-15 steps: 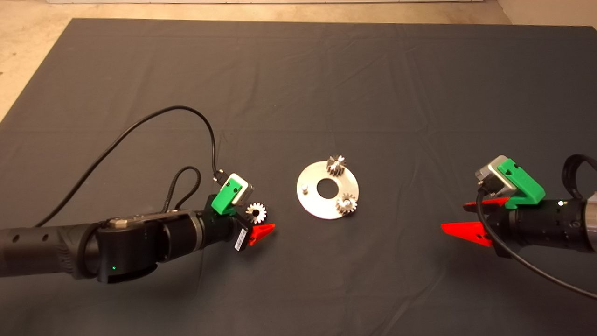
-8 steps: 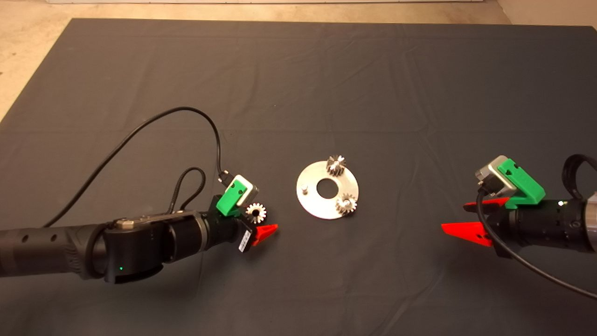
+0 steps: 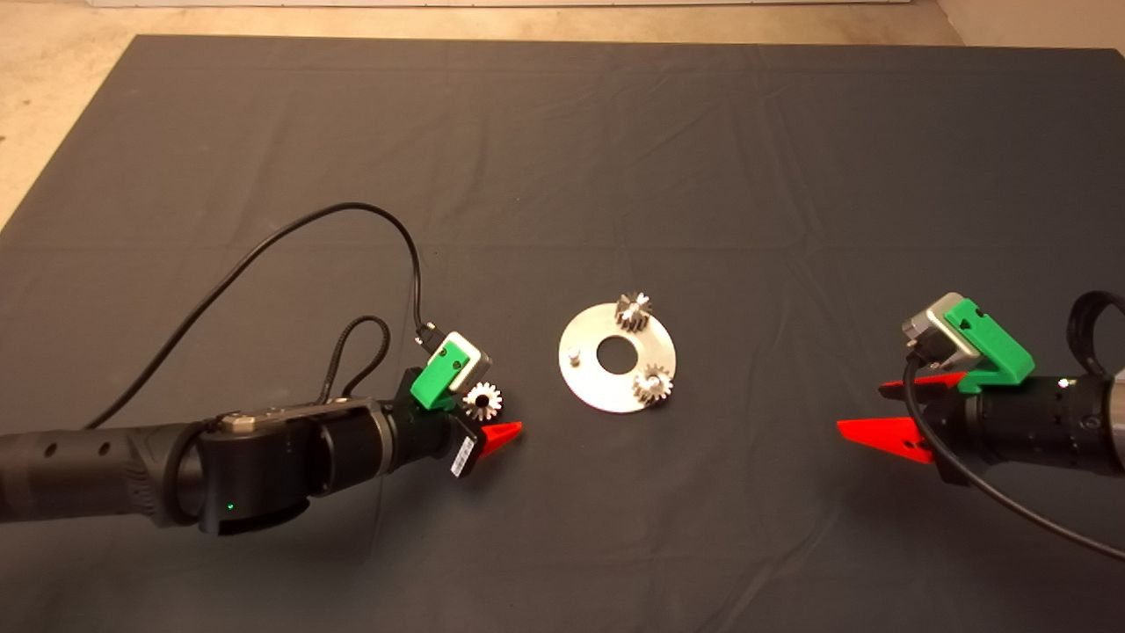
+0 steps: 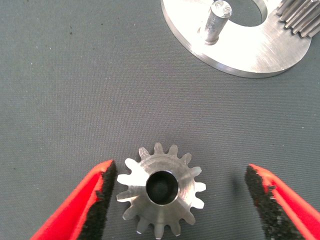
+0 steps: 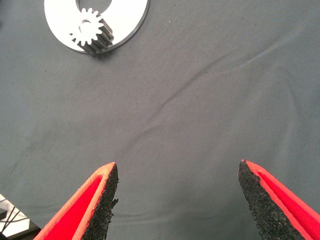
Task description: Install three planetary gears onto the carrier pins
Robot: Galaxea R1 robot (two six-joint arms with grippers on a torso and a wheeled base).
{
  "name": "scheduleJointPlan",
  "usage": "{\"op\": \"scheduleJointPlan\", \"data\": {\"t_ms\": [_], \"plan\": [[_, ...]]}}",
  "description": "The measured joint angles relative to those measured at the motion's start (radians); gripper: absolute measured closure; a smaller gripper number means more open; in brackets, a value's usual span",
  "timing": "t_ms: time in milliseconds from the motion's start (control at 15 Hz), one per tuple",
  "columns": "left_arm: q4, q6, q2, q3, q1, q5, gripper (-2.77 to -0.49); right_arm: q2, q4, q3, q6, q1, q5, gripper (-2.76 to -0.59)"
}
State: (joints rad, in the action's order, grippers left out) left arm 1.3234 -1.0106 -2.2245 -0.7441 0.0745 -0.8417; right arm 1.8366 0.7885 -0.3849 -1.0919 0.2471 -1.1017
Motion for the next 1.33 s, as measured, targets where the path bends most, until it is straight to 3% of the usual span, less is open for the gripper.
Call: {"op": "scheduleJointPlan", "data": {"t_ms": [467,800,1333], "plan": [[0.001,0.007,0.0,0.0,0.0,-0.004,-1.66,0.0,0.0,0.0,0.0,0.0,0.0,-1.78],[0.006,0.043,0.0,0.0,0.015,-0.007,-1.53,0.0,0.0,0.0,0.0,0.0,0.002,-1.78],[0.006,0.102,0.0,0.0,0.016,-0.011,-1.37,-0.017,0.0,0.0,0.0,0.0,0.003,-1.78]]}}
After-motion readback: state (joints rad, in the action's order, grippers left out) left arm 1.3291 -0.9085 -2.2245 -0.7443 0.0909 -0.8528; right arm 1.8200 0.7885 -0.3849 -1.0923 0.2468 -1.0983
